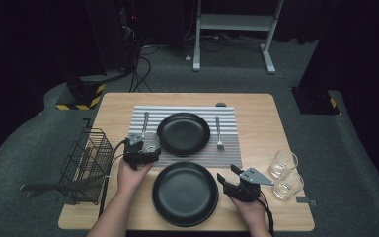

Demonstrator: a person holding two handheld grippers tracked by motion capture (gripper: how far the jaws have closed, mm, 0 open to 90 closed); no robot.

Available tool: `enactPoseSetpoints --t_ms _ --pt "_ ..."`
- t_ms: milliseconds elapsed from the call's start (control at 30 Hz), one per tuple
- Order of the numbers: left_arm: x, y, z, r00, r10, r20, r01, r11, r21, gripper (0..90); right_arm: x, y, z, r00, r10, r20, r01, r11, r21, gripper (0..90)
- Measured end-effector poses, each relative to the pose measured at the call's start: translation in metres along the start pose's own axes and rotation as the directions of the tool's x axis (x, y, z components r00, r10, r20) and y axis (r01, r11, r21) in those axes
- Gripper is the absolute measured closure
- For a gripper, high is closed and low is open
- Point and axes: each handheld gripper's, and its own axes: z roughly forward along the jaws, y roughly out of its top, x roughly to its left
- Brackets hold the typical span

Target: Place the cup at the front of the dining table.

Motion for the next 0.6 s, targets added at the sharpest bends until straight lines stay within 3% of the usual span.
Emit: enactPoseSetpoints --t_ms 233,600 --pt "-0.002 -0.005 -0.009 1.0 0.009 0.0 -0.009 1.0 0.004 6.7 0.001 0.0 0.001 1.0 -0.01 0.001 0.01 1.0 0.002 34.0" --pt "-0.011 -0.022 -0.031 0.9997 0.026 -0.001 -0.026 0.9994 -0.022 12.3 -0.002 0.0 -0.002 0.9997 -0.012 0.022 0.012 1.0 0.008 34.8"
